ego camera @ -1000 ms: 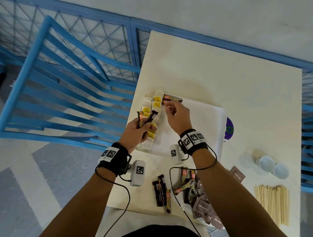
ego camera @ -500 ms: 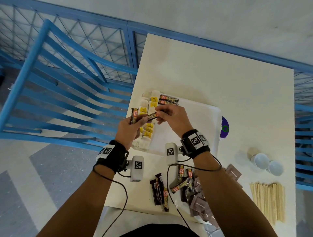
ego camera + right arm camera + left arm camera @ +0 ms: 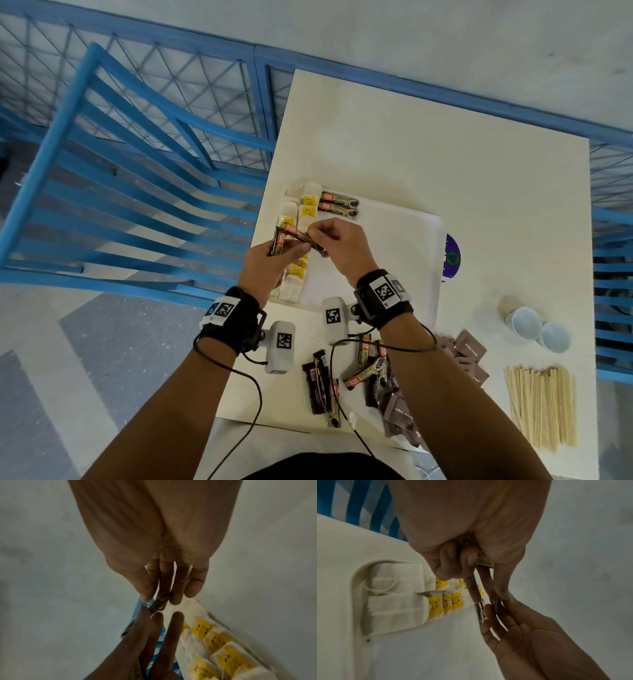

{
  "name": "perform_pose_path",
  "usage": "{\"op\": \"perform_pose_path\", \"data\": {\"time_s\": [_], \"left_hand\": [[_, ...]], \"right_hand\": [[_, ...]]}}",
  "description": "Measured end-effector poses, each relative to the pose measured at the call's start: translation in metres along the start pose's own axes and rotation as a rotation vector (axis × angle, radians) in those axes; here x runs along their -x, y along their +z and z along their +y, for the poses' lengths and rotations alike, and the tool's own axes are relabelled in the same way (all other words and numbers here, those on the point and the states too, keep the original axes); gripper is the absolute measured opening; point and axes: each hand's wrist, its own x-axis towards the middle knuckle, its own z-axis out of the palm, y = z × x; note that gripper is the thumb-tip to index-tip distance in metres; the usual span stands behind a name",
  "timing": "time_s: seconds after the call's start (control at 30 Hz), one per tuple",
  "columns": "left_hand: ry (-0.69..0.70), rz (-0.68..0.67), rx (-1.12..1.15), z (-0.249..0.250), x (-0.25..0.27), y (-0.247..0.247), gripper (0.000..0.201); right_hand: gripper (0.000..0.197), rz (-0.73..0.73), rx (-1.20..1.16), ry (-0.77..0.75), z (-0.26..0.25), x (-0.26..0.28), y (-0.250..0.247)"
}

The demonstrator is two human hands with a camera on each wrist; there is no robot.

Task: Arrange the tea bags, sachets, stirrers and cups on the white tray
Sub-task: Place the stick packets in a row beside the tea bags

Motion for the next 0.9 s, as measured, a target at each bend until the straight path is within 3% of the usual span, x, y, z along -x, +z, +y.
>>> {"op": "perform_pose_path", "data": {"time_s": [0.13,0.23,0.47,0.57,0.77,0.9], "left_hand": [[0.028,0.050,0.000,0.002,-0.002,0.000,0.027],[0.018,0.084,0.040,0.003,-0.004,-0.002,0.009],[0.013,0.129,0.160,0.005,-0.010,-0.008,0.036],[0.045,0.190,0.134,0.013,-0.008,-0.007,0.019],[0.063,0.192,0.113,0.014,-0.008,0.000,0.026],[-0.002,0.176,0.063,0.005,-0.015,-0.004,0.028]], "right_hand": [[0.013,-0.060,0.037,-0.064,0.000,0.000,0.001],[0.022,-0.099,0.037,-0.098,0.000,0.000,0.001],[0.028,-0.126,0.097,-0.133,0.004,-0.002,-0.005],[0.020,-0.094,0.236,-0.178,0.002,-0.001,-0.007],[0.026,-0.025,0.580,-0.475,0.004,0.000,0.002],[0.024,0.118,0.601,-0.405,0.016,-0.015,-0.017]]}}
